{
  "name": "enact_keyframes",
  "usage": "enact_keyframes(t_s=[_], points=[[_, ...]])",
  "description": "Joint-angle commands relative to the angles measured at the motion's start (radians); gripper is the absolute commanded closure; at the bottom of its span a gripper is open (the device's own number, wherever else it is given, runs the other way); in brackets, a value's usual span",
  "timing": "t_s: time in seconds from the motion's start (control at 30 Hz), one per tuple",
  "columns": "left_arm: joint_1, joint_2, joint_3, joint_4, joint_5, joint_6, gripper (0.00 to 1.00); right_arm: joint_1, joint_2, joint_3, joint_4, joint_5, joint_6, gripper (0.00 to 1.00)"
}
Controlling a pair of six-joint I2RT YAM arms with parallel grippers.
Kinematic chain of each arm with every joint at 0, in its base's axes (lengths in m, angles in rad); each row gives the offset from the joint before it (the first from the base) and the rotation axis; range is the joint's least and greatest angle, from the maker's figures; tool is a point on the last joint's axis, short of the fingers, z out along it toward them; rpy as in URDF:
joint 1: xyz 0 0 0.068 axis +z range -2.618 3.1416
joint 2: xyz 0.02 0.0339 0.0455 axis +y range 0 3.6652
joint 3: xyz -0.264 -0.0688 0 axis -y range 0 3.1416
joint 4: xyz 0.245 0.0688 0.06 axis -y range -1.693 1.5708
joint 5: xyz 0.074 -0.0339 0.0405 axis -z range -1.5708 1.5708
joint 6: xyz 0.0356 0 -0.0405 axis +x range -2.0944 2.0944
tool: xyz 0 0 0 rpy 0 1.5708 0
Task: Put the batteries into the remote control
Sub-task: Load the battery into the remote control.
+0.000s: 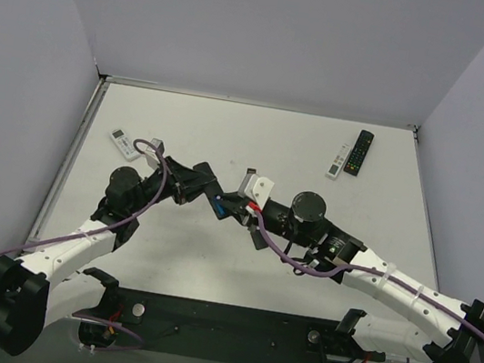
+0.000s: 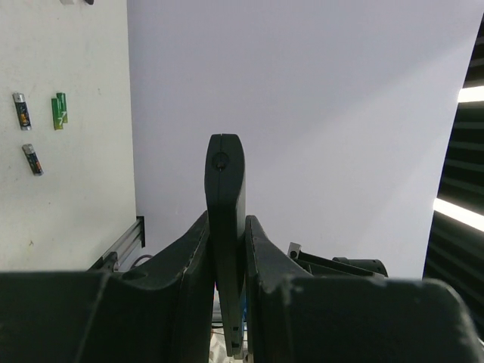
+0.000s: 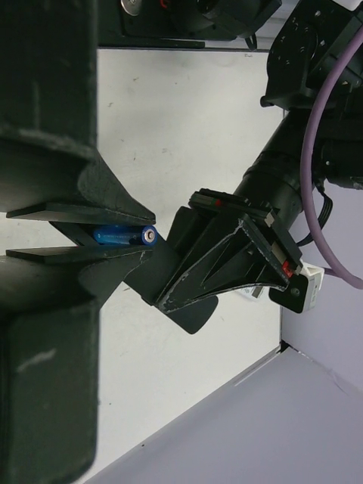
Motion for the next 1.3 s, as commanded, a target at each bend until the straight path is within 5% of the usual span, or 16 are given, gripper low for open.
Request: enact_keyframes(t_s=[0.0,0.9,1.27], points=[[0.001,-0.025,0.002,0.106,-0.038,-0.055,1.0,0.006,-0.041,-0.01,0.064,0.014,0.004,1.0],[-0.004,-0.041,-0.01,0.141,-0.068,-0.094,1.0,0.012,-0.102,-0.044,-0.063,-0.001,0.037,0.82],[-0.004,-0.045,-0.01,0.135,-0.061,-0.094,1.0,0.012,-0.086,-0.026,-0.081,0.028,0.05,0.83]])
